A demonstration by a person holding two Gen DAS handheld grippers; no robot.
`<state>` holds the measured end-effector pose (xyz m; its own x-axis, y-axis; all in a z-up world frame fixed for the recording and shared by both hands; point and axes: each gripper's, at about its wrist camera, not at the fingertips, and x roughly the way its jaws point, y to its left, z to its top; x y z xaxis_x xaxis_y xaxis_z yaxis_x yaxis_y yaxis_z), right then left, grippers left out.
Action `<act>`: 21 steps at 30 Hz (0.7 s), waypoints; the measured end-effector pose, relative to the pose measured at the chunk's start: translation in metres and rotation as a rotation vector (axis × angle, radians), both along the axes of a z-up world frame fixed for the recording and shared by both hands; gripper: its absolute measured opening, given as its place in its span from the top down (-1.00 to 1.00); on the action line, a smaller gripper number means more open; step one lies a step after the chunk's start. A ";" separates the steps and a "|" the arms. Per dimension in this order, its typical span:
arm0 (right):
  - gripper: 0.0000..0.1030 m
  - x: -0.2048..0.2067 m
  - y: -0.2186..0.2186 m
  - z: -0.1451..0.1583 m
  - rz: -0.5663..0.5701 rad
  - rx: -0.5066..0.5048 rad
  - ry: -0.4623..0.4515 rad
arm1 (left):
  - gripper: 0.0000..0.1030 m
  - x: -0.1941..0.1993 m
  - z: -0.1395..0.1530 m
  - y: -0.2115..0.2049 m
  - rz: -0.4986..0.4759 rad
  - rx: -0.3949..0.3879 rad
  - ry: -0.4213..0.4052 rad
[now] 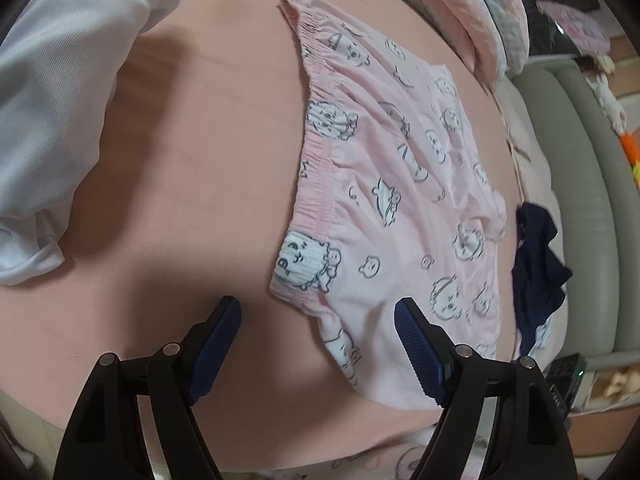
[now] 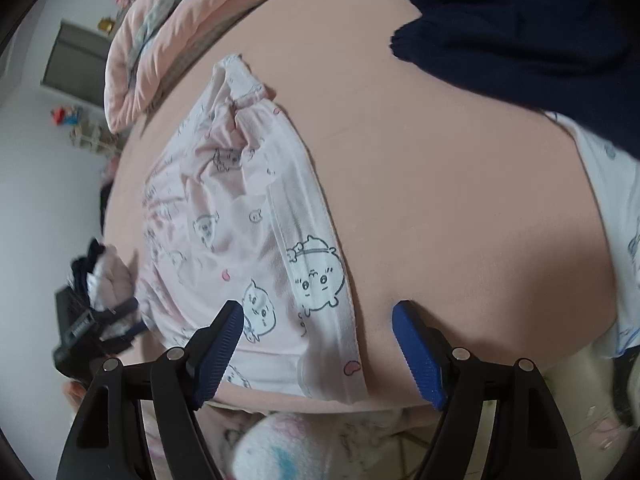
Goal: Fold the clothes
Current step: 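Move both open grippers over the folded pants toward the waistband corners, then grasp the waistband corner with the left gripper while the right gripper grasps the hem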
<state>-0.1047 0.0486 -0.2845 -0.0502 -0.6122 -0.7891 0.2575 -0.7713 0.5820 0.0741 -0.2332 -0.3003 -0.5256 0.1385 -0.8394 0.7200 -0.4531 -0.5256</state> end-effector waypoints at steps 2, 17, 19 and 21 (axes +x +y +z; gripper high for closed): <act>-0.50 -0.001 0.001 -0.002 -0.021 -0.050 -0.022 | -0.52 -0.004 -0.002 -0.002 0.010 0.010 0.002; -0.59 -0.023 -0.015 -0.022 -0.035 -0.214 -0.117 | -0.52 -0.023 -0.010 -0.008 0.024 0.046 0.064; -0.58 -0.025 -0.009 -0.026 -0.064 -0.253 -0.143 | -0.52 -0.016 -0.013 -0.010 0.046 0.069 0.104; -0.47 -0.025 -0.006 -0.027 -0.065 -0.251 -0.148 | -0.52 -0.007 -0.016 -0.014 0.078 0.102 0.148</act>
